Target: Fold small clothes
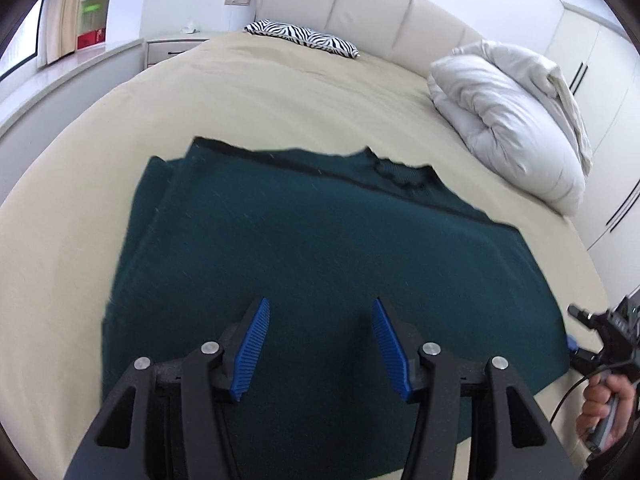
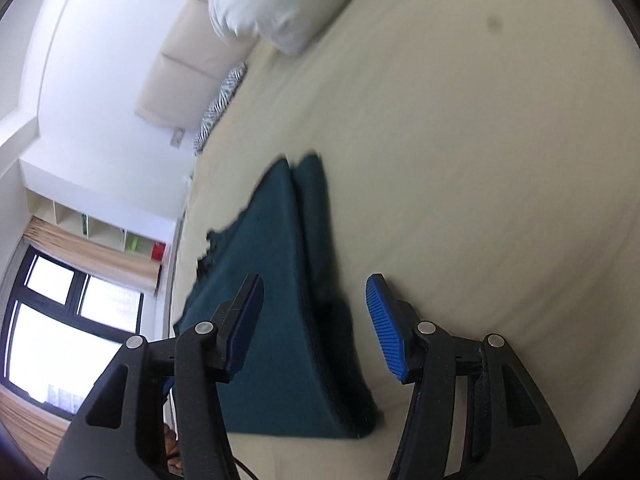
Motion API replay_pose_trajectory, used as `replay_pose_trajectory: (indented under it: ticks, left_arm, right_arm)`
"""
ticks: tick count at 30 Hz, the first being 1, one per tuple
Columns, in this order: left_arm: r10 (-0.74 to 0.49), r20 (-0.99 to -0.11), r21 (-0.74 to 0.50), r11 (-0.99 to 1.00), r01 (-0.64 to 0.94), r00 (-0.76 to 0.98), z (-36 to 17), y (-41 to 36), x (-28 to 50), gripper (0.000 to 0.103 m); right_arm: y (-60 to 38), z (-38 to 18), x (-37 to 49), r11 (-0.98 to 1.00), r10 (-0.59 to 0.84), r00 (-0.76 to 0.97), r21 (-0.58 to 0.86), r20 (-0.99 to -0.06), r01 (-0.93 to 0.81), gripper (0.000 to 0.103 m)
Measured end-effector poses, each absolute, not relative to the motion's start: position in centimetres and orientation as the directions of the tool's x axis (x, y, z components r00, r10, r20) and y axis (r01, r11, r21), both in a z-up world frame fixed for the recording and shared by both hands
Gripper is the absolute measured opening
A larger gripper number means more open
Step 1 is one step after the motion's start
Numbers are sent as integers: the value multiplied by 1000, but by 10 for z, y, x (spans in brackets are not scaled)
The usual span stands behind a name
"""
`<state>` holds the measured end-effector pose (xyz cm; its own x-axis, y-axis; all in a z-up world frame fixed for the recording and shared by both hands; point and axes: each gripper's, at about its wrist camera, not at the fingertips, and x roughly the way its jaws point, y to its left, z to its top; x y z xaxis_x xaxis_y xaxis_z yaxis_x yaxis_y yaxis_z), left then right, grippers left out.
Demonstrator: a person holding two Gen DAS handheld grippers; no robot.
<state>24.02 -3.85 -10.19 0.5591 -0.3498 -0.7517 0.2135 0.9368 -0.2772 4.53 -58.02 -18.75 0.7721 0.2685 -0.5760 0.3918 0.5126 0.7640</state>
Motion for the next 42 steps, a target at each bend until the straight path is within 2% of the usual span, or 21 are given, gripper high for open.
replay_pose_trajectory:
  ticks: [5,8,14,19,23,25,32,39,42]
  left_arm:
    - [-351,-763,-289,936,200,543,-107,-40,240,56]
    - [-367,-772,-311,930,194,520,-111,-36,245,56]
    - [-361,-783,-301,933,198,507,-116,-39,245,56]
    - [-372,-786,-312,928,203,494,-118,-36,247,56]
    - [-381,-788,-317,925,211,484,-119,-34,249,56]
    - [-387,-787,-327,922,208,481,-119,-33,250,56]
    - [-420,-777,-365,907,209,468,-121,-27,254,56]
    - [-501,-742,-472,862,184,445,-123,-10,259,52]
    - [-548,-714,-535,828,164,436,-124,1,261,48]
  right_arm:
    - [-562,-200,52,449,356,758,811,-546,374,53]
    - [-557,-195,45,452,378,724,797,-577,400,53]
    - [-563,-201,46,339,432,711,831,-555,442,44]
    - [-550,-199,68,372,469,656,806,-591,460,39]
    - [-546,-208,82,355,482,647,807,-590,472,24]
    - [-542,-209,84,362,482,645,806,-592,469,21]
    - [-534,-207,87,404,439,654,786,-616,469,15]
    - [-514,-179,95,538,300,618,663,-727,520,13]
    - [-495,-156,103,628,202,589,565,-783,535,13]
